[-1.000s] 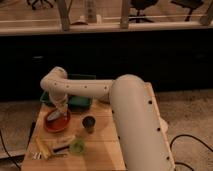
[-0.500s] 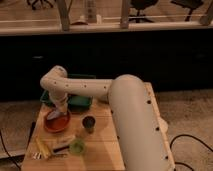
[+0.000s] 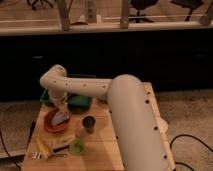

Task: Place towel in red bowl

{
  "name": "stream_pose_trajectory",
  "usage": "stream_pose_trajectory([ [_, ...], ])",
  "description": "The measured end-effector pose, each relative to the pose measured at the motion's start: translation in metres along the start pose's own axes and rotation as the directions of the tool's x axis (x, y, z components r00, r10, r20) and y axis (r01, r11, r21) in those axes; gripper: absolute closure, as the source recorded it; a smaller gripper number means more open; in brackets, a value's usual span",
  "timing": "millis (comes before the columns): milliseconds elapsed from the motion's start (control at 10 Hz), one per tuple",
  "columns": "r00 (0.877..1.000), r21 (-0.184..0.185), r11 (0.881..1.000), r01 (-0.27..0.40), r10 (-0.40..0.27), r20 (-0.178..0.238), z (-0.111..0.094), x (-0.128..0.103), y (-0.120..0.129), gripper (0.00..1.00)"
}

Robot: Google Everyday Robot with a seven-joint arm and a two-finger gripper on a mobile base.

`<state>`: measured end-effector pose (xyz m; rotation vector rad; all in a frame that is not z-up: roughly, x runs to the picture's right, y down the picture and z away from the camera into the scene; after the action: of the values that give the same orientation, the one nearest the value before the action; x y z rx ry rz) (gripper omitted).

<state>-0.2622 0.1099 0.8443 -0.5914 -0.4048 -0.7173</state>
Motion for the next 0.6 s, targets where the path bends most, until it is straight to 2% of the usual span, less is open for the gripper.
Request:
stream_pose_trajectory([
  [200,1.000,0.000,1.000,0.015,-0.015,0.000,-0.0045,-0.0073,0.0031,0.26],
  [400,1.000,0.003,1.000,0.019,-0.019,0.001,-0.0079,-0.0093,0.0040,0.20],
  [600,1.000,0.003,1.000,0.027,-0.027,0.005,-0.0109,-0.0117,0.0045,0.20],
])
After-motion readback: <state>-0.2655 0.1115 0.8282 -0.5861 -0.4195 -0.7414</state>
